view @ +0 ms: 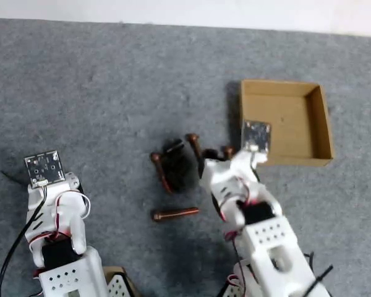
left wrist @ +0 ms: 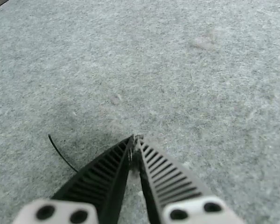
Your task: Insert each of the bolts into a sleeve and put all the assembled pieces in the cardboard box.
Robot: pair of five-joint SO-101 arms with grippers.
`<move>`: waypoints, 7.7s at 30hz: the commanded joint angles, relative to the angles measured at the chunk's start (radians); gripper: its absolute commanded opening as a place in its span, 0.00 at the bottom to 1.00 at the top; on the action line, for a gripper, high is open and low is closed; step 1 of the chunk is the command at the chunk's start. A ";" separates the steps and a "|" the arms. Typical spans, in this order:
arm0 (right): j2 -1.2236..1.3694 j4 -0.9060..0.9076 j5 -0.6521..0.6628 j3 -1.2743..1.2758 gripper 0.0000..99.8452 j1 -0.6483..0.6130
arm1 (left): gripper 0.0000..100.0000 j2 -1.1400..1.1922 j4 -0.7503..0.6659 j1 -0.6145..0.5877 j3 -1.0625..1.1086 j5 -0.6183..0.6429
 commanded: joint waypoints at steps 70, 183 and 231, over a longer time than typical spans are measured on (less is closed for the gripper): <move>-0.561 -0.108 0.011 0.449 0.01 0.143 | 0.02 -0.001 0.239 0.516 0.022 -0.245; -0.558 0.064 0.011 0.450 0.01 0.197 | 0.02 -0.001 0.304 0.538 0.022 -0.279; -0.558 0.064 0.011 0.450 0.01 0.197 | 0.02 -0.001 0.304 0.538 0.022 -0.279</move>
